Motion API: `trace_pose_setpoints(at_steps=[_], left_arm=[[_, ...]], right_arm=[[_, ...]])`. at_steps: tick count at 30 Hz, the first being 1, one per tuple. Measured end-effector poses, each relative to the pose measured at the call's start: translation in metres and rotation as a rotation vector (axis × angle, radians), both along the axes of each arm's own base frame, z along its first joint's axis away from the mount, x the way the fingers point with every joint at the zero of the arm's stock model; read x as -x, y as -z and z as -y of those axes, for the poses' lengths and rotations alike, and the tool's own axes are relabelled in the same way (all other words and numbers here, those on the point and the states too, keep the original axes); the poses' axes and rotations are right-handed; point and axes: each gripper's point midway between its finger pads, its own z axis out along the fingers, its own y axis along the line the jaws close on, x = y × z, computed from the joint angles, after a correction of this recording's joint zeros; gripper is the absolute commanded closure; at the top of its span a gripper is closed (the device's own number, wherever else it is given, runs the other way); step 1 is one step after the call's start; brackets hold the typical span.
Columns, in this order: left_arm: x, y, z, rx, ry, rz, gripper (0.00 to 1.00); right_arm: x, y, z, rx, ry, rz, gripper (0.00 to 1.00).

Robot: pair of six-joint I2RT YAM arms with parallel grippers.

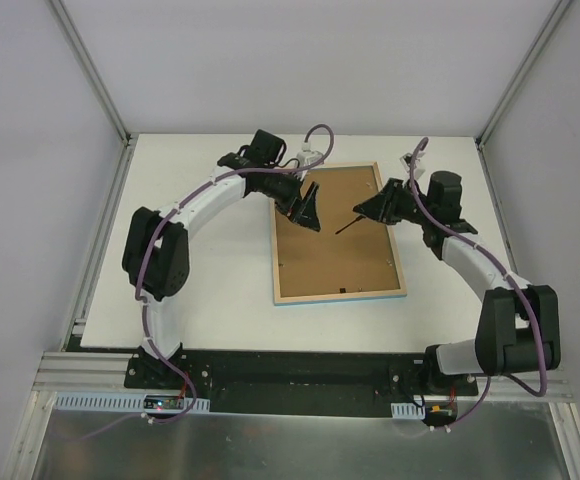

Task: Take the photo out of the frame
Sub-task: Adjust the screwdriver.

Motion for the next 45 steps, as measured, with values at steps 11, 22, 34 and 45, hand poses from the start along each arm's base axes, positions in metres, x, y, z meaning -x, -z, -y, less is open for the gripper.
trace_pose_setpoints(at_steps=[11,22,34,45], left_arm=[[0.014,0.011,0.035,0.005,0.007,-0.055,0.33],[0.024,0.015,0.044,0.007,0.030,-0.086,0.46],[0.037,0.008,0.050,0.044,0.080,-0.120,0.87],[0.044,0.004,0.052,0.071,0.119,-0.126,1.00]], right_arm=[[-0.014,0.008,0.000,-0.113,0.085,-0.123,0.99],[-0.007,0.008,-0.010,-0.195,0.028,-0.219,0.99],[0.003,0.013,-0.023,-0.224,-0.032,-0.286,0.99],[0.004,0.005,-0.029,-0.249,-0.112,-0.329,0.71]])
